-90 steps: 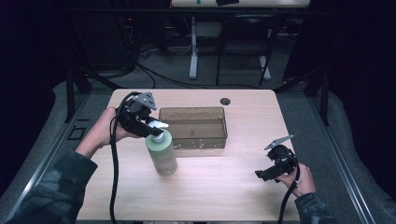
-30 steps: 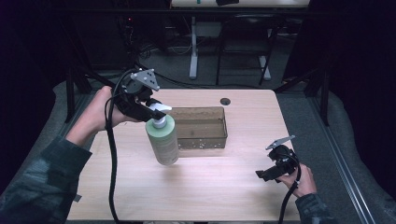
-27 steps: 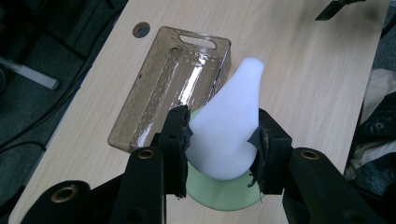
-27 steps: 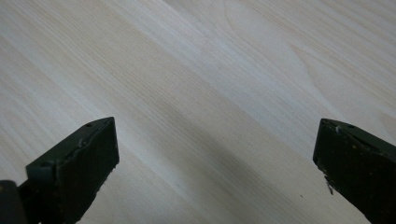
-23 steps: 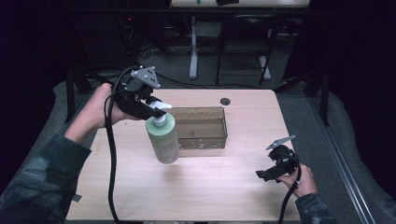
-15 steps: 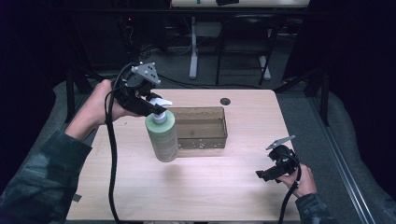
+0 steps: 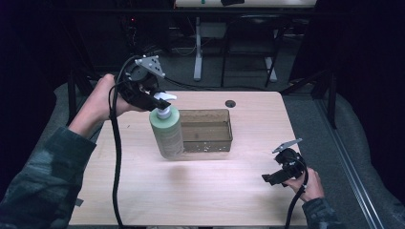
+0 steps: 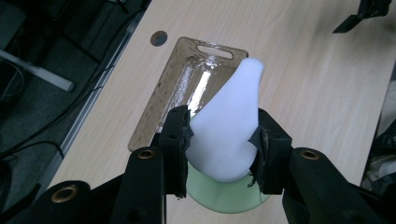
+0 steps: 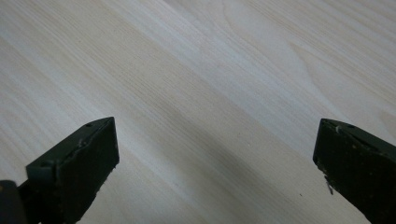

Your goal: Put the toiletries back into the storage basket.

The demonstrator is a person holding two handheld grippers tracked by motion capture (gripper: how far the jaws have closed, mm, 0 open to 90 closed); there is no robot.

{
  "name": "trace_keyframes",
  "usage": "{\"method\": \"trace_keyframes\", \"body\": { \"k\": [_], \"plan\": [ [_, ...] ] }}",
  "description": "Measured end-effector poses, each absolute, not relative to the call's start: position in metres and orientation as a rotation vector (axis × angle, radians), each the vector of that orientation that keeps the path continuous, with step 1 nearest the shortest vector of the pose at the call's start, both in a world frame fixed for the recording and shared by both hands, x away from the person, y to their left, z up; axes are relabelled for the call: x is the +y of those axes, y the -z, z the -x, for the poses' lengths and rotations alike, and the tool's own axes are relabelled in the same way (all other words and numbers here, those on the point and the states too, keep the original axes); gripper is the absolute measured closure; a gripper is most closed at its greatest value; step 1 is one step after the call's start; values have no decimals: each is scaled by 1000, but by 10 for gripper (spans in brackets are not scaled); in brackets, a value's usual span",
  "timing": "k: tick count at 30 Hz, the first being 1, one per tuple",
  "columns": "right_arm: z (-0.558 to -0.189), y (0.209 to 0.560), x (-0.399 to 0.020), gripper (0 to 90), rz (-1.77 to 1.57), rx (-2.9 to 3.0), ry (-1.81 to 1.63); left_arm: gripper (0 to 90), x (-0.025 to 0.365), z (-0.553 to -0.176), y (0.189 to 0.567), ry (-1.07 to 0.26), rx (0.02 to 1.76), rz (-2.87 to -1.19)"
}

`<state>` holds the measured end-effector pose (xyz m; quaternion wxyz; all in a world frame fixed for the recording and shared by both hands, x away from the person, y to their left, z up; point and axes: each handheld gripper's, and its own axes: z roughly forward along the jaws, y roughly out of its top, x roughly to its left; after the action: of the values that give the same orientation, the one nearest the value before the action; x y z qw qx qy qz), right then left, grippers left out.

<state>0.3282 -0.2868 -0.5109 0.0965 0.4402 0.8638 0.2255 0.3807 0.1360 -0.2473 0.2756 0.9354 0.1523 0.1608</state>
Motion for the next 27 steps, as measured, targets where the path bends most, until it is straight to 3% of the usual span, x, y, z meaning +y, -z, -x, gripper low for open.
{"method": "trace_keyframes", "body": {
  "k": [27],
  "plan": [
    [-328,512,-288,0,-1306,2562,-668,623,131,-406,238,-496,458,-2500]
  ]
}}
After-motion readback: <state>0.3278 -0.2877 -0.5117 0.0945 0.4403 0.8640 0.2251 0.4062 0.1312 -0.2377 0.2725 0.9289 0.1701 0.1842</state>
